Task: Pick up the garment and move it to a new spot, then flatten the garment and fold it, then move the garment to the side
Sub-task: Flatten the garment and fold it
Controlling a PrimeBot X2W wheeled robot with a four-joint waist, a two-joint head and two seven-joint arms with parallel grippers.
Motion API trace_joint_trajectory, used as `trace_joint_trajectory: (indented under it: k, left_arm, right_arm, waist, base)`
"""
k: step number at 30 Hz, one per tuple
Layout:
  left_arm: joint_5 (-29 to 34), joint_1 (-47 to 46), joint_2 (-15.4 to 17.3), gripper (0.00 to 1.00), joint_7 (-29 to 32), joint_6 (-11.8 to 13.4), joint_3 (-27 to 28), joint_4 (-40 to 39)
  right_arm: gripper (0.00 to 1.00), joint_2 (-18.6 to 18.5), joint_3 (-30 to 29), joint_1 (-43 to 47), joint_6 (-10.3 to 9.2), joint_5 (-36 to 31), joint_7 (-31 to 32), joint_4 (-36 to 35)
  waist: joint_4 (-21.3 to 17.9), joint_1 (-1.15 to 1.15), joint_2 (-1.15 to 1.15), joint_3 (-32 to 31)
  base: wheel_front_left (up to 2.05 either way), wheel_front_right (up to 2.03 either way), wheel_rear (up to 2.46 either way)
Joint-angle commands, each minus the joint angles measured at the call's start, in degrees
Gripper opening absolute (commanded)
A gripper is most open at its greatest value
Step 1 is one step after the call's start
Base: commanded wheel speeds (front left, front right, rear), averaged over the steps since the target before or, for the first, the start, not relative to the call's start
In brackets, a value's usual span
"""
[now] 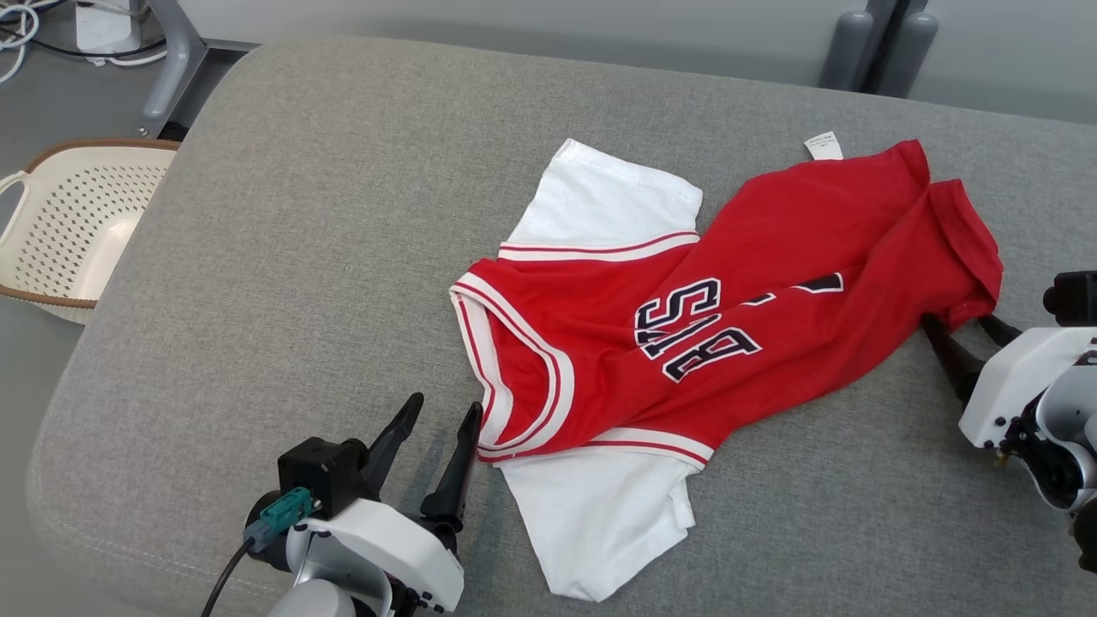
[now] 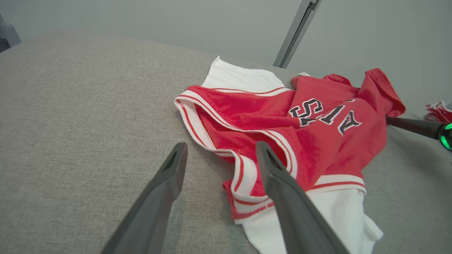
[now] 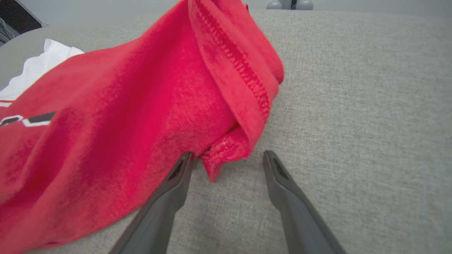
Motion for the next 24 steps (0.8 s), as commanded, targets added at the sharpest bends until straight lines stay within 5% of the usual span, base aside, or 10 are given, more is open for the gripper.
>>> trace_joint_trajectory:
  k: [1,3,4,14,24]
  left_arm:
    - [-0.3,-0.8,0.1,1.0,-0.3,0.1,0.0,0.0]
    - [-0.3,-0.8,0.2,1.0,-0.4,0.2,0.0,0.1]
    - [-0.3,-0.8,0.2,1.0,-0.4,0.3,0.0,0.1]
    - [-0.8,0.6,1.3,1.0,0.1,1.1,0.3,0.2]
    - [-1.9,3.8,3.2,1.0,0.5,2.2,1.4,-0.8]
  right_arm:
    - [0.9,-0.2,0.3,-0.7,-0.01,0.2,-0.5,0.5]
    - [0.08,-0.3,0.8,-1.4,-0.01,-0.5,-1.2,1.9]
    - [0.0,-0.2,1.1,-1.6,-0.01,-0.3,-1.5,2.3]
    - [0.0,-2.3,3.5,-3.7,-0.01,-1.3,-4.4,2.7]
    - [0.0,-10.7,7.8,3.5,-0.01,9.0,9.5,-15.2]
  waist:
    - [0.3,0.0,0.0,0.2]
    - [0.4,0.0,0.0,0.4]
    - [0.4,0.0,0.0,0.4]
    - [-2.6,0.0,0.0,-2.6]
    - [-9.4,0.0,0.0,-7.2]
  base:
    - [0.0,0.0,0.0]
    - [0.0,0.0,0.0]
    - [0.0,0.0,0.0]
    - [0.0,0.0,0.0]
    - [0.0,0.0,0.0]
